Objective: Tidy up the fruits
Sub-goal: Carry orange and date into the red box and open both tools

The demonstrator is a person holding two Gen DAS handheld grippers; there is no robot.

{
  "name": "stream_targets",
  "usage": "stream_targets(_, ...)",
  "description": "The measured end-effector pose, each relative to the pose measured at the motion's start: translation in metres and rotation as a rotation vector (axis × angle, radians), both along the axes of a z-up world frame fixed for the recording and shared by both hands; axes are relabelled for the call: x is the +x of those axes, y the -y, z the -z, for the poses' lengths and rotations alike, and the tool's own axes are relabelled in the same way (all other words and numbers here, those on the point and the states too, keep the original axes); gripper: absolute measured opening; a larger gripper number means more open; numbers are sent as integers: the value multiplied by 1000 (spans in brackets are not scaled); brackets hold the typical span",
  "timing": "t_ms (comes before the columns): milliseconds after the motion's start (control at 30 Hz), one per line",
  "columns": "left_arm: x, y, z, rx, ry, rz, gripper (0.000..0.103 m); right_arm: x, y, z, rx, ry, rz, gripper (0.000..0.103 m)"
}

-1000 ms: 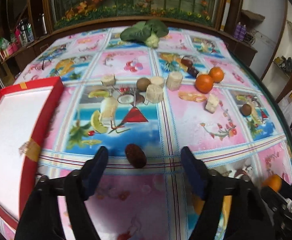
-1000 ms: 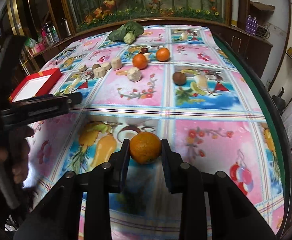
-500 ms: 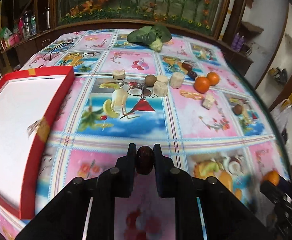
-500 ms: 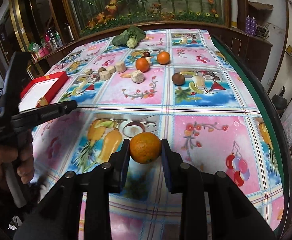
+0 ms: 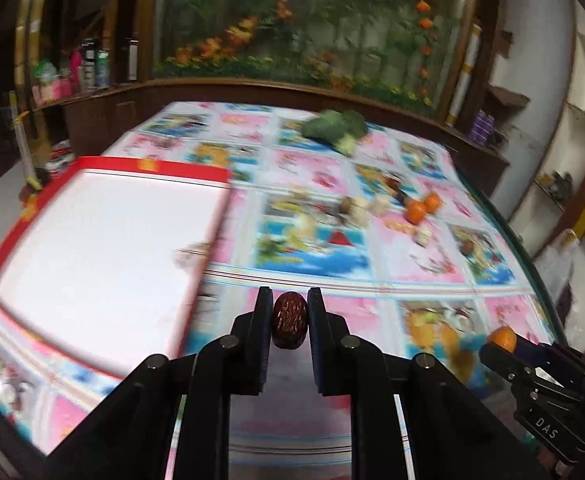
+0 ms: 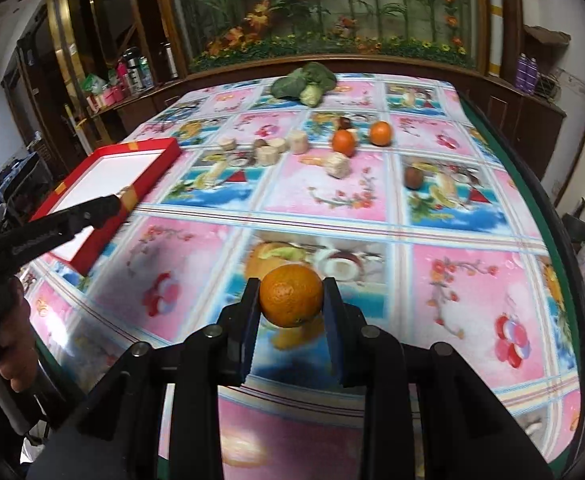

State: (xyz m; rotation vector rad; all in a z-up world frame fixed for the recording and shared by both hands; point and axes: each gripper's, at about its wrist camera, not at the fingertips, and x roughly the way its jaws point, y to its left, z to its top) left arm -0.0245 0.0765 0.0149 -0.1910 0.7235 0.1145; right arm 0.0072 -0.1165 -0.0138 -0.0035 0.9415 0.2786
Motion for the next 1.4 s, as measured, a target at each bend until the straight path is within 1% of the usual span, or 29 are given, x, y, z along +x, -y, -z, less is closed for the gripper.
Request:
stream_targets(100,-4,-30,-2,9,1,-86,15,5,-23,-4,5,9,-49,32)
stream_targets(333,-7,-97,9,37,-41,-252,15,21,-85,-17,41,44,-165,32)
stream_targets(433,-10,-119,13,51,-59,-301,15,35,-115,-17,74,39,-209,32)
stream_targets(500,-9,-133,20,41,-82,-326,15,43,-135,-17,83,41,-238,32)
stream_targets(633,-10,-149,28,38,-110,-356,15,68,-179,-11,138,21,-313,32)
stream_targets(667,-9,-152,29,39,-114,-358,15,77,-193,-8,139,15,-327,32)
stream_targets(700,-7,-154,31,45,-123,-362,15,85,-204,-6,135,13,-335,32)
stream_targets(800,-4,-163,37,41,-150,-373,15,110,-238,9,130,-29,-363,33)
stream_targets(867,-5,-168,40,30,-160,-377,15,126,-261,25,91,-54,-374,33)
stream_targets(967,-7,-172,43,40,-167,-384,15,138,-281,40,64,-71,-378,33)
stream_targets(1100,-7,-180,49,31,-184,-398,15,143,-286,47,56,-91,-380,33)
stream_targets(1200,-7,-180,49,43,-185,-396,16,146,-292,53,41,-104,-384,34)
stream_targets(1233,-8,-181,49,47,-186,-397,16,147,-295,55,34,-112,-387,38)
stream_targets(1267,-10,-180,48,51,-187,-403,18,147,-295,56,17,-108,-383,45)
stream_targets(1300,-10,-181,48,50,-188,-406,23,146,-295,55,10,-98,-378,49)
stream_targets(1333,-12,-182,47,41,-186,-413,33,144,-292,51,12,-83,-370,56)
stream_targets(1367,-14,-182,45,35,-173,-415,37,143,-288,48,17,-77,-365,61)
stream_targets(1400,-18,-182,41,37,-162,-432,40,142,-283,44,21,-68,-357,62)
